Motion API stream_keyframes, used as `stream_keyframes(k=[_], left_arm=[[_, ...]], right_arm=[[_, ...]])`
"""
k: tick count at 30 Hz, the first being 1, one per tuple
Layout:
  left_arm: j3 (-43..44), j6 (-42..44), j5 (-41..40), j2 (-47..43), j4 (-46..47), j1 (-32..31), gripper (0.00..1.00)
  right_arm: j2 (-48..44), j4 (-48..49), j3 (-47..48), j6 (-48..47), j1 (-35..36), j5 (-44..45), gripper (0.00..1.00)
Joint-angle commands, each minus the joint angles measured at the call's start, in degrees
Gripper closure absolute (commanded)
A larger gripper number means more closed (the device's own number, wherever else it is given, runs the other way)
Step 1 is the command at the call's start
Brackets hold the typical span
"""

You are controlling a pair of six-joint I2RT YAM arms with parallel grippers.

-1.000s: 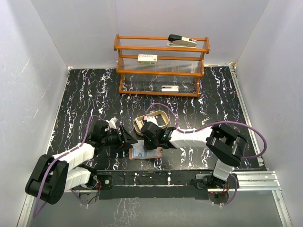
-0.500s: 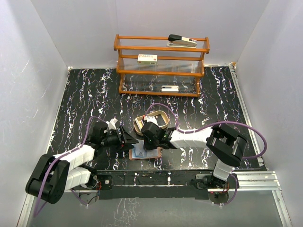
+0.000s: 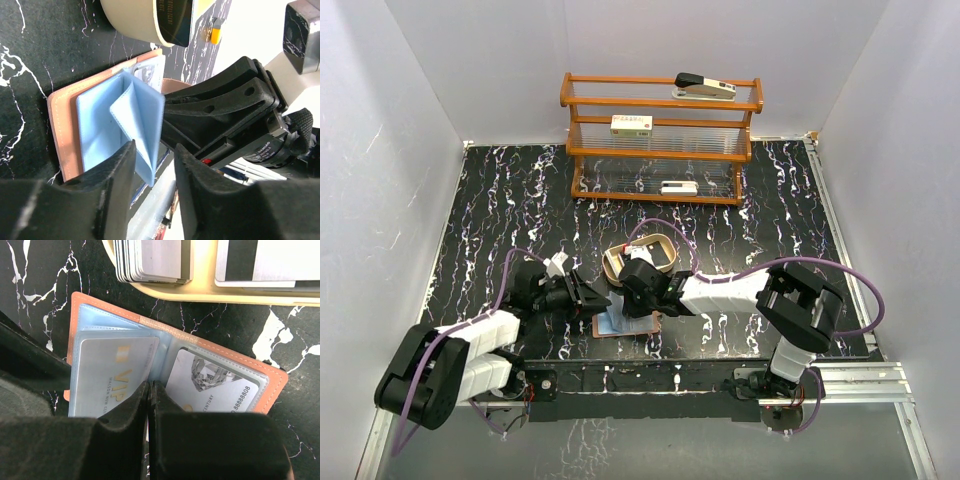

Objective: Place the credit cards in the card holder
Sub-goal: Turn over the card slot in the card holder.

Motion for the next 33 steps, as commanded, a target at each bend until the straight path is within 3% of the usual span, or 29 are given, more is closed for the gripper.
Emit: stream_keyframes(k=[1,7,19,22,29,33], left_arm=[[-0.8,-1.3,1.9,1.2,4.5,-0.3,0.72],[-1.6,-1.6,2.1,2.7,6.6,-0.5,0.88],[-1.7,-0.3,1.5,6.3,7.9,-0.9,0.94],[-1.5,-0.2,1.4,6.4,7.3,-1.0,0.94],[0.2,1.6,0.4,4.1,2.6,-1.6,0.82],[2.2,3.6,-0.8,2.4,-1.8,-2.4,0.83]], right_arm=[[0.7,0.4,-1.2,-0.3,0.4,1.0,0.98],[0.6,0.4,-1.2,-0.2,0.4,1.0,0.98],[0.5,0.5,-1.3,-0.2,0.4,1.0,0.98],[0.4,0.6,-1.3,-0.2,0.4,1.0,0.98],[0.3,0.7,-1.3,-0.4,0.4,1.0,0.98],[0.0,0.7,-1.2,-0.5,0.4,0.8,0.98]])
